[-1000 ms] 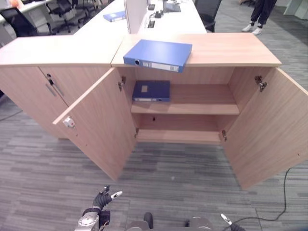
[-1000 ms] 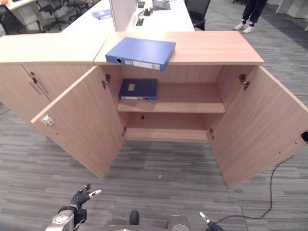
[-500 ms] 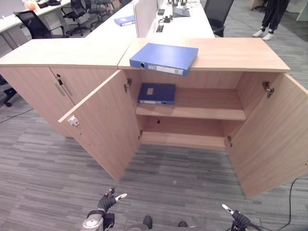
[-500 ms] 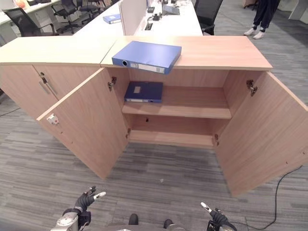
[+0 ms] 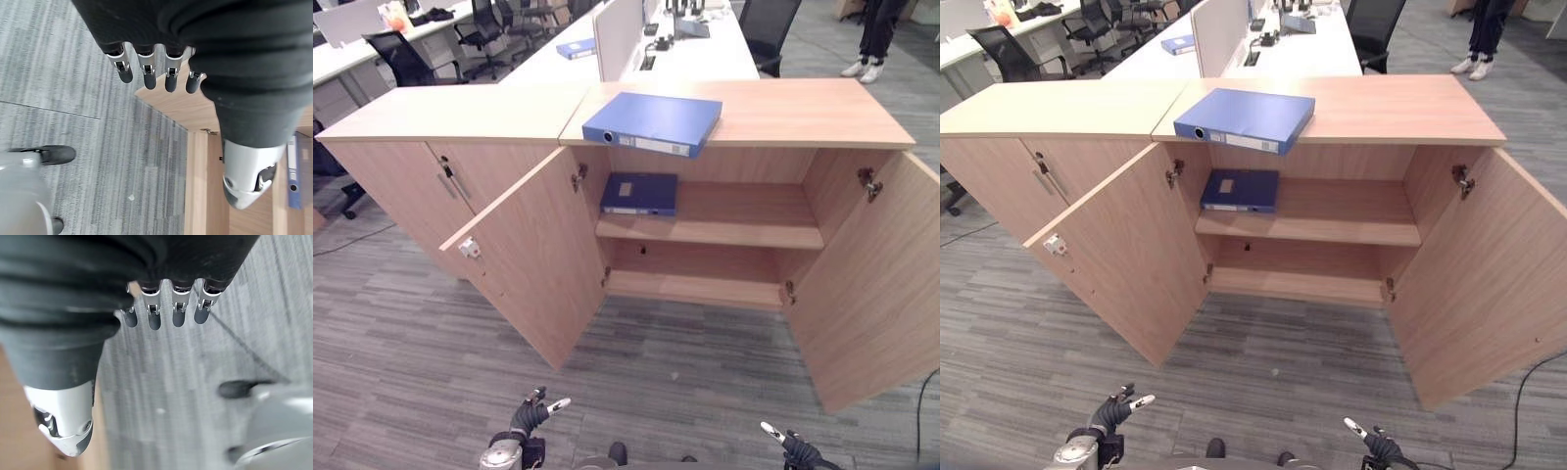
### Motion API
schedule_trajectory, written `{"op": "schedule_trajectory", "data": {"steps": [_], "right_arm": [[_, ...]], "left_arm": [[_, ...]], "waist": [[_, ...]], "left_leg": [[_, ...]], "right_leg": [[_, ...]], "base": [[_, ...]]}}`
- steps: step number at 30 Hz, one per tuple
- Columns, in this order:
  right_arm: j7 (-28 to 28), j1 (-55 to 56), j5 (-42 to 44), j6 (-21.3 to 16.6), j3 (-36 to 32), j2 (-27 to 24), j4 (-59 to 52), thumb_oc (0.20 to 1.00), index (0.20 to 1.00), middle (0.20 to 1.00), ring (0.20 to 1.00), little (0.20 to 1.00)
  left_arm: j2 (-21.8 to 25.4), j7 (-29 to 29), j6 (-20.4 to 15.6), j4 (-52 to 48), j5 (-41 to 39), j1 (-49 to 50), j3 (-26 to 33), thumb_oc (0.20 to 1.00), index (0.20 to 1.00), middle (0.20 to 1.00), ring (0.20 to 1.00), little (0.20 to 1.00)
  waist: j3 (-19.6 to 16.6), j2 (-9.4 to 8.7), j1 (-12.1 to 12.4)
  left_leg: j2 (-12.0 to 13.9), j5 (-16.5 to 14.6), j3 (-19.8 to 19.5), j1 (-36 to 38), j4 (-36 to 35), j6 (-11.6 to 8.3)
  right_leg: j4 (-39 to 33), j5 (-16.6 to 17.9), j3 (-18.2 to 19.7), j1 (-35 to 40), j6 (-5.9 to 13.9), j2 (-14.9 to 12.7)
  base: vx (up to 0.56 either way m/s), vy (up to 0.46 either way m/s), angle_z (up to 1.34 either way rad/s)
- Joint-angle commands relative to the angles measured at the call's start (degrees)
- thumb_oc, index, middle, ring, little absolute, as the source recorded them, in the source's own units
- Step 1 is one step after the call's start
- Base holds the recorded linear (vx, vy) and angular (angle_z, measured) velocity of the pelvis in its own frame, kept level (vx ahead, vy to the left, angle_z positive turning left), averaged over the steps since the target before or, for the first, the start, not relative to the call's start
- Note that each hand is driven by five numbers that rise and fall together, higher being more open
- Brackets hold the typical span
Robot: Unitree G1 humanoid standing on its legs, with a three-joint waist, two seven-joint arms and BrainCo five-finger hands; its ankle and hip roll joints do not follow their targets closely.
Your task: Put the empty folder in the office cabinet
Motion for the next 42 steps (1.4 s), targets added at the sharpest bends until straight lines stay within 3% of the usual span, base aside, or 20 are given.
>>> {"op": "schedule_trajectory", "data": {"steps": [1,3,5,6,7,11,14,16,20,21,23,24,25,26,28,30,32,33,34,42], "right_arm": [[0.23,-1.81,-2.80,-0.45,0.00,-3.08,-0.79,1.000,1.000,1.000,1.000,1.000],[0.06,-1.86,-2.67,-0.08,-0.24,-3.59,-0.39,1.000,1.000,1.000,1.000,1.000],[0.08,-1.80,-2.92,0.08,-0.29,-4.00,-0.08,1.000,1.000,1.000,1.000,1.000],[0.15,-1.73,-2.97,-0.07,-0.27,-4.29,0.03,1.000,1.000,1.000,1.000,1.000],[0.02,-2.29,-2.85,-0.15,-0.06,-4.51,0.06,1.000,1.000,1.000,1.000,1.000],[0.09,-4.52,-3.60,-0.25,1.62,-3.64,0.00,1.000,1.000,1.000,1.000,1.000],[0.22,-4.64,-4.54,-0.37,2.80,-2.68,-0.31,1.000,1.000,1.000,1.000,1.000],[0.52,-5.48,-6.18,-0.36,4.88,-1.24,-0.43,1.000,1.000,1.000,1.000,1.000],[1.21,-5.73,-7.65,-0.26,6.66,-0.12,-1.01,1.000,1.000,1.000,1.000,1.000],[1.37,-6.14,-8.16,-0.24,7.21,0.63,-1.18,1.000,1.000,1.000,1.000,1.000],[1.39,-6.14,-8.17,-0.26,7.09,0.87,-1.20,1.000,1.000,1.000,1.000,1.000],[1.32,-7.20,-8.09,-0.18,6.91,1.53,-1.68,1.000,1.000,1.000,1.000,1.000],[1.32,-7.23,-8.10,-0.17,6.90,1.53,-1.68,1.000,1.000,1.000,1.000,1.000],[1.24,-7.62,-7.91,-0.27,6.86,1.64,-1.87,1.000,1.000,1.000,1.000,1.000],[1.04,-7.64,-7.78,-0.46,6.48,1.69,-2.18,1.000,1.000,1.000,1.000,1.000],[0.66,-7.33,-8.73,-0.47,6.43,2.08,-2.08,1.000,1.000,1.000,1.000,1.000],[0.54,-7.02,-8.79,-0.37,6.10,2.02,-1.72,1.000,1.000,1.000,1.000,1.000],[0.52,-7.16,-8.55,-0.31,5.94,1.85,-1.68,1.000,1.000,1.000,1.000,1.000],[0.42,-7.45,-7.87,-0.16,5.48,1.64,-1.57,1.000,1.000,1.000,1.000,1.000],[0.40,-7.21,-7.41,0.15,4.82,1.69,-1.22,1.000,1.000,1.000,1.000,1.000]], "left_arm": [[0.81,-0.10,-1.50,-0.78,1.56,-2.97,0.36,1.000,1.000,1.000,1.000,1.000],[0.40,0.05,-1.47,-0.34,0.88,-3.04,0.45,1.000,1.000,1.000,1.000,1.000],[0.18,-0.02,-1.45,-0.41,0.52,-2.54,0.56,1.000,1.000,1.000,1.000,1.000],[0.20,-0.25,-1.36,-0.06,1.04,-1.76,0.36,1.000,1.000,1.000,1.000,1.000],[0.22,-0.22,-1.32,0.59,1.29,-1.58,0.39,1.000,1.000,1.000,1.000,1.000],[0.26,-0.12,-1.34,2.55,2.14,-0.98,0.58,1.000,1.000,1.000,1.000,1.000],[0.30,0.13,-1.43,2.94,2.59,-0.73,0.63,1.000,1.000,1.000,1.000,1.000],[0.47,0.43,-1.43,4.30,3.13,-0.88,0.96,1.000,1.000,1.000,1.000,1.000],[0.95,0.38,-1.70,4.28,3.57,-1.17,0.73,1.000,1.000,1.000,1.000,1.000],[1.66,0.29,-1.65,4.00,3.94,-1.88,0.57,1.000,1.000,1.000,1.000,1.000],[1.85,0.40,-1.60,3.93,3.89,-2.05,0.63,1.000,1.000,1.000,1.000,1.000],[2.86,0.68,-1.40,3.66,3.51,-3.28,0.59,1.000,1.000,1.000,1.000,1.000],[2.86,0.68,-1.40,3.68,3.50,-3.31,0.59,1.000,1.000,1.000,1.000,1.000],[3.19,0.69,-1.50,3.17,3.13,-3.92,0.29,1.000,1.000,1.000,1.000,1.000],[3.39,0.73,-1.50,2.65,3.27,-4.52,-0.13,1.000,1.000,1.000,1.000,1.000],[4.29,1.00,-1.55,2.87,3.59,-5.47,0.51,1.000,1.000,1.000,1.000,1.000],[4.72,1.21,-1.54,2.98,3.36,-5.47,1.02,1.000,1.000,1.000,1.000,1.000],[4.85,1.25,-1.56,2.99,3.08,-5.81,1.04,1.000,1.000,1.000,1.000,1.000],[4.70,1.53,-1.62,3.24,2.91,-6.19,1.00,1.000,1.000,1.000,1.000,1.000],[3.27,2.30,-2.57,4.51,3.83,-6.00,0.94,1.000,1.000,1.000,1.000,1.000]], "waist": [[2.70,-2.42,0.31],[3.16,-2.59,0.65],[2.83,-2.42,1.64],[2.20,-1.77,2.93],[2.09,-0.99,4.11],[0.59,-0.40,6.82],[-0.64,-0.92,7.28],[-2.61,-2.78,8.40],[-4.31,-4.50,9.16],[-4.67,-5.96,9.26],[-4.60,-6.79,9.06],[-2.86,-6.46,8.74],[-2.85,-6.48,8.72],[-1.89,-5.80,8.15],[-0.70,-4.59,7.45],[-0.29,-5.05,7.96],[-0.69,-5.06,8.83],[-0.68,-5.26,8.71],[-0.16,-5.63,7.21],[1.46,-5.57,4.18]], "left_leg": [[-0.07,-4.02,-0.68,-2.66,16.20,-1.34],[-0.96,-2.70,0.50,-6.37,18.20,-0.69],[-2.42,-3.98,0.94,-9.11,14.25,0.11],[-2.95,-2.61,0.15,-10.28,7.58,0.30],[-2.49,0.94,-0.57,-12.43,1.90,0.04],[-2.89,4.23,-1.69,-12.60,-4.34,1.10],[-3.21,5.72,-2.89,-10.92,-5.49,1.83],[-3.61,5.02,-2.57,-9.51,-6.53,2.83],[-3.62,3.49,-0.90,-8.61,-6.52,4.22],[-4.11,2.00,0.11,-7.93,-6.82,5.07],[-4.63,1.27,0.37,-7.20,-7.27,5.32],[-2.99,0.01,2.09,-5.74,-8.06,5.88],[-3.01,0.02,2.08,-5.79,-8.04,5.88],[-2.26,-0.20,2.31,-5.20,-8.10,6.12],[-1.06,-0.58,2.30,-4.34,-8.17,6.15],[0.05,-1.74,3.32,-2.75,-8.94,5.24],[2.02,-3.30,4.22,-1.71,-9.20,3.71],[2.25,-3.83,3.93,-1.39,-9.11,3.48],[2.12,-5.20,2.81,-0.24,-8.84,3.05],[1.38,-8.51,0.39,3.82,-7.67,2.32]], "right_leg": [[3.32,-5.49,2.76,1.73,3.87,-3.72],[2.99,-5.82,3.25,2.57,3.82,-4.04],[2.03,-6.61,4.09,3.64,4.13,-3.96],[1.33,-7.86,5.41,5.22,4.43,-3.04],[1.20,-9.21,6.62,7.06,4.31,-2.05],[2.12,-12.63,11.21,11.43,4.13,-0.63],[2.55,-13.41,11.98,12.12,4.50,-0.91],[3.50,-13.14,13.03,11.85,5.97,-2.10],[5.33,-10.09,13.74,10.87,8.37,-3.49],[8.11,-6.34,13.64,9.00,10.36,-4.25],[9.84,-5.83,13.06,8.40,11.15,-4.71],[20.61,1.02,8.69,1.81,15.66,-4.57],[20.79,0.95,8.68,1.69,15.68,-4.59],[24.30,2.72,6.57,-0.03,17.09,-4.57],[28.45,4.58,3.75,-1.53,17.16,-4.43],[24.74,4.89,-5.33,-2.08,16.89,-11.68],[17.24,1.30,-11.77,-2.32,14.00,-15.34],[14.15,0.66,-11.98,-3.88,13.31,-15.45],[8.42,1.66,-8.57,-6.43,13.60,-15.12],[4.05,9.37,1.62,-9.33,15.95,-18.06]], "base": [[0.06,-0.062,0.11],[0.10,-0.037,-0.15],[0.25,-0.008,-0.07],[0.45,0.023,-0.09],[0.46,0.024,-0.10],[0.35,0.051,-0.53],[0.32,0.114,-1.07],[0.26,0.126,0.34],[0.23,0.140,-0.32],[0.23,0.140,-0.15],[0.14,0.108,-0.15],[0.05,0.099,-0.20],[0.02,0.108,-0.13],[0.00,0.058,-0.19],[0.07,0.085,0.12],[0.17,-0.001,0.00],[0.20,-0.134,-0.21],[0.31,-0.207,-0.40],[0.24,-0.143,-0.36],[0.16,-0.112,0.29]]}}
